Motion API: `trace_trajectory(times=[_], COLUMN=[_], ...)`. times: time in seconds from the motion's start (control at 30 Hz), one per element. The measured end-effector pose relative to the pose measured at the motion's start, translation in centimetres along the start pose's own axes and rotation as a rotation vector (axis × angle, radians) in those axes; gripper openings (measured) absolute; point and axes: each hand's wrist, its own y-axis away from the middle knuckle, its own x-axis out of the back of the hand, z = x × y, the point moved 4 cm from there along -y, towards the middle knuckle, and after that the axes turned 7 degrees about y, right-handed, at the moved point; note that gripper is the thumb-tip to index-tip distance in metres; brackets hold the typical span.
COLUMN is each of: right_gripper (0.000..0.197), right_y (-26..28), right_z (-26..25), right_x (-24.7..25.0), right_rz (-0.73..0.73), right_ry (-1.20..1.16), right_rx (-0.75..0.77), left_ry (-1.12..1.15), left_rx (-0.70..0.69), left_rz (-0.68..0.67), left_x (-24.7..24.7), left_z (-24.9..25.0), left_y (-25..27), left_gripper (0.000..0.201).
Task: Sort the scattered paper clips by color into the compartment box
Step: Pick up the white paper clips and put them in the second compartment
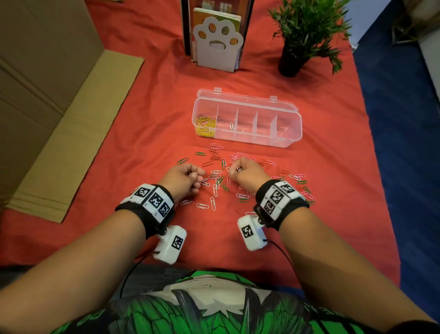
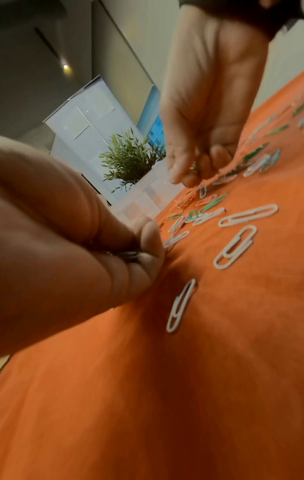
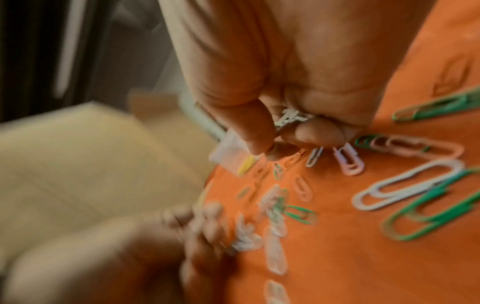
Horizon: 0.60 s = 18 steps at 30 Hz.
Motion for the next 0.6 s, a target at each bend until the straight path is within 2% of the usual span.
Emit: trace_trajectory(times=[0.13, 0.23, 0.3, 0.4, 0.43, 0.53, 0.6], right_gripper=[0.026, 0.020, 0.019, 0.027, 0.031, 0.032, 0.031], right_y=[0.3, 0.6, 0.6, 0.3, 0.3, 0.3, 0.0], right_z=[0.3, -0.2, -0.4, -1.1, -1.4, -2.1, -2.3], right_x=[0.2, 0.1, -0.5, -1.4, -1.8, -2.6, -2.5], right_rz=[-0.107, -0.180, -0.183, -0.097, -0.069, -0.035, -0.040], right_ry=[-0.601, -0.873, -0.774, -0.226, -0.137, -0.197, -0.308], right_rx=[-0.085, -0.136, -0.160, -0.045, 0.005, 0.024, -0.019], left_ry=[-0.551, -0.827, -0.877, -0.921, -0.927, -0.806, -0.561], left_rx=[-0.243, -0.384, -0.417, -0.417, -0.417, -0.395, -0.303], left_rz=[0.071, 0.031, 0.016, -0.005, -0.010, 0.011, 0.011], left_x=[0.5, -0.1, -0.4, -0.5, -0.5, 0.1, 1.0], left_z=[0.9, 0.7, 0.5, 0.1, 0.1, 0.2, 0.1], left_y=[-0.4, -0.2, -0.2, -0.4, -0.4, -0.2, -0.3], left_gripper=[0.009, 0.019, 0.017, 0.009, 0.009, 0.006, 0.005])
